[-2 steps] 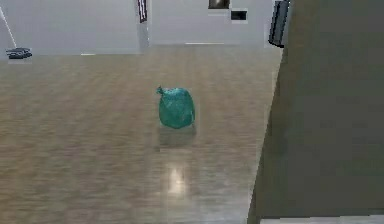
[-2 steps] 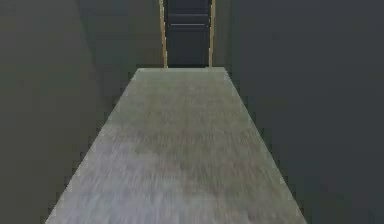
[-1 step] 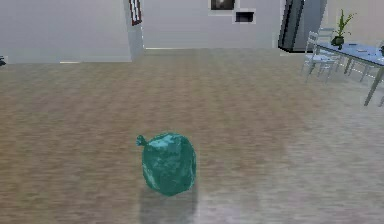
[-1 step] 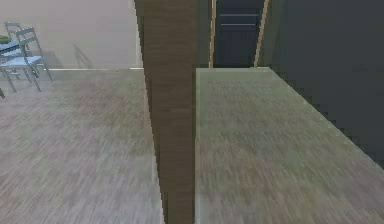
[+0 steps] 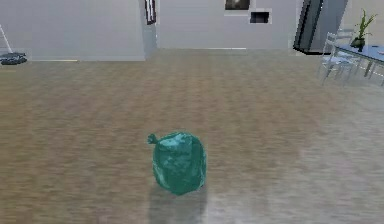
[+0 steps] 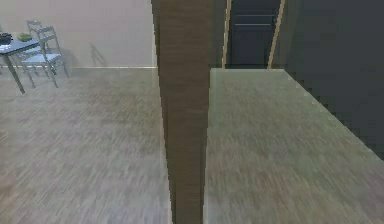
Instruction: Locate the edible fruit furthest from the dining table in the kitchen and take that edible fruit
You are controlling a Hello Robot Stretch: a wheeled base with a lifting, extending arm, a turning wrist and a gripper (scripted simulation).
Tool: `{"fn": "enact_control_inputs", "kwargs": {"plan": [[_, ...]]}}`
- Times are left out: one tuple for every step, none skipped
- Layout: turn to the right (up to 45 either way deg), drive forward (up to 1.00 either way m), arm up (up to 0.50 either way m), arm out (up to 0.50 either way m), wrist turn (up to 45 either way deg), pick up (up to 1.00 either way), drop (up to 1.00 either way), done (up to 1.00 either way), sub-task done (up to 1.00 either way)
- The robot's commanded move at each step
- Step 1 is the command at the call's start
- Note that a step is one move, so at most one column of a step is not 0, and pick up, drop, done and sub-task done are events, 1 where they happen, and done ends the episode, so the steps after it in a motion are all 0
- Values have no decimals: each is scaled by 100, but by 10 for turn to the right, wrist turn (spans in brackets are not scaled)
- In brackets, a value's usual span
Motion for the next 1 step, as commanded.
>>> {"fn": "enact_control_inputs", "kwargs": {"plan": [[0, 20, 0, 0, 0, 0, 0, 0, 0]]}}
